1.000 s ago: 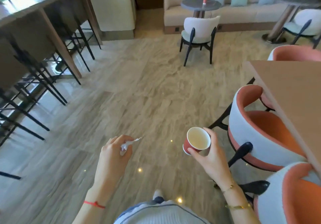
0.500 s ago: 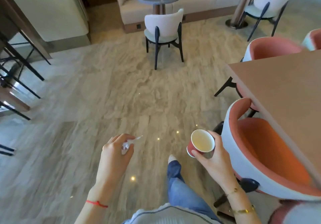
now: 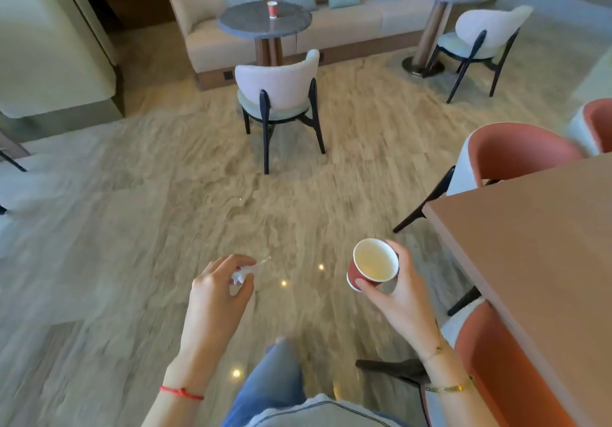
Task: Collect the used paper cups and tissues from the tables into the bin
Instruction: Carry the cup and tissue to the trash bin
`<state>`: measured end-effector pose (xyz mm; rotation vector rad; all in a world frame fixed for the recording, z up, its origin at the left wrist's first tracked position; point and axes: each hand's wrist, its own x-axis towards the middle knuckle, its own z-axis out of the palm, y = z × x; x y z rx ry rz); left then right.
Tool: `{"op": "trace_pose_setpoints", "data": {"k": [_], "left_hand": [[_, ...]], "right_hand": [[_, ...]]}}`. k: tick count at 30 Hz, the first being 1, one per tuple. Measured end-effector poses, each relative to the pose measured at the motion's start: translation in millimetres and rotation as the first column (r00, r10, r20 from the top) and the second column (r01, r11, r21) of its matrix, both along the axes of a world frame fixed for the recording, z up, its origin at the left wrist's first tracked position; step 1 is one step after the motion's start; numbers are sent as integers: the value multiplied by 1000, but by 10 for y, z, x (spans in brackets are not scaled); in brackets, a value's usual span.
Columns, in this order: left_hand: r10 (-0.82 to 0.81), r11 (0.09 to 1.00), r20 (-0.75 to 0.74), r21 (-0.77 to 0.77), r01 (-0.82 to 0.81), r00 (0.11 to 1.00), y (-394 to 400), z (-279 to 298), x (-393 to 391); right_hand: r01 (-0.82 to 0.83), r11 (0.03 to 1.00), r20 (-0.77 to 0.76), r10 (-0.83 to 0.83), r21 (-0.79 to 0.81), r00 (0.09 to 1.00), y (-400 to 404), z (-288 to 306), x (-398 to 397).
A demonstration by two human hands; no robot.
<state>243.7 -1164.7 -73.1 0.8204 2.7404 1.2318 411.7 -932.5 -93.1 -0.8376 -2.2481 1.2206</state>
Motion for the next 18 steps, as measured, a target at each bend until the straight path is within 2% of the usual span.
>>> {"op": "trace_pose_setpoints", "data": {"k": [10, 18], "left_hand": [[-88, 996, 34, -5, 88, 996, 1740, -191, -2061], [-309, 950, -22, -41, 308, 951, 3536, 49, -3676]], "right_hand": [[121, 992, 8, -121, -20, 993, 1543, -267, -1745], [313, 950, -44, -313, 9, 949, 3012, -74, -3047]]}}
